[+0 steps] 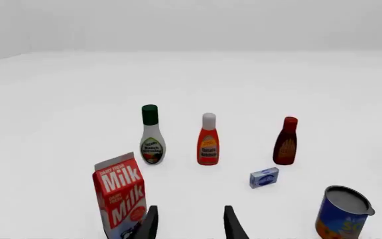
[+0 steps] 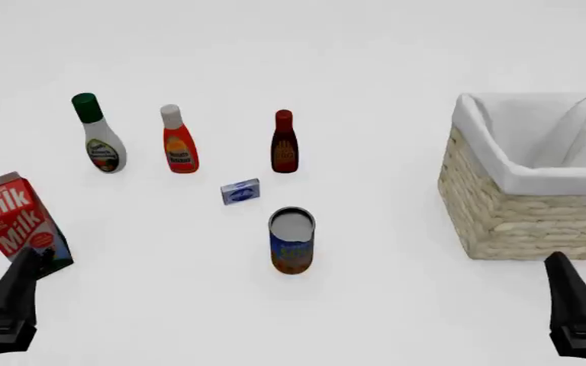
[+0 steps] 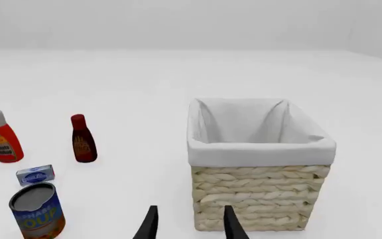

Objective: Pick the ketchup and place it in the basket.

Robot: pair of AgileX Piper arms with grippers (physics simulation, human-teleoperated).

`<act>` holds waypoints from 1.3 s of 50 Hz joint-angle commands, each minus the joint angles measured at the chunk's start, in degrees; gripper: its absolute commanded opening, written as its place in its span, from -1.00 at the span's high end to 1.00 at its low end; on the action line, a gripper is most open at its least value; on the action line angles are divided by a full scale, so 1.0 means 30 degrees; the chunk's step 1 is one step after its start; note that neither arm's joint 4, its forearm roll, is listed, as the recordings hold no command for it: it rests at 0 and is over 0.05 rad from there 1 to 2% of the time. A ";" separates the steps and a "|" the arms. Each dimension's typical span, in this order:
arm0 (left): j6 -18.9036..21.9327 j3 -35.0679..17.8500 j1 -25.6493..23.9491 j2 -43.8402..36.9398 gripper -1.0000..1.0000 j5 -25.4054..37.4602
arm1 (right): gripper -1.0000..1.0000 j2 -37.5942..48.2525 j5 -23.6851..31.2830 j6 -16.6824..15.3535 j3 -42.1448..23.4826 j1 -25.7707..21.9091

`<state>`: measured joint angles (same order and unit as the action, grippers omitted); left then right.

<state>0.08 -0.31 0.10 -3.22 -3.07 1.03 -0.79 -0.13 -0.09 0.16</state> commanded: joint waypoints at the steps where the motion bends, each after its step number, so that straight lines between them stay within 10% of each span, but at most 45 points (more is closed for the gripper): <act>1: -0.0007 -0.0104 -0.0169 0.0882 -1.00 0.1024 | -1.00 -0.0284 0.0285 0.0069 -0.0063 0.0087; 27: 0.0550 -0.2455 0.0214 -1.0270 -1.00 -0.6578 | -1.00 -0.0334 0.0080 0.0432 -0.0104 0.0249; 65: 0.1367 -0.7100 -0.0044 -1.9773 -1.00 -1.0183 | -1.00 -0.0340 -0.0305 0.0557 -0.0116 0.0150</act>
<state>3.47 -19.11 -0.39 -57.70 -31.91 0.02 -1.48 1.16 -0.37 0.52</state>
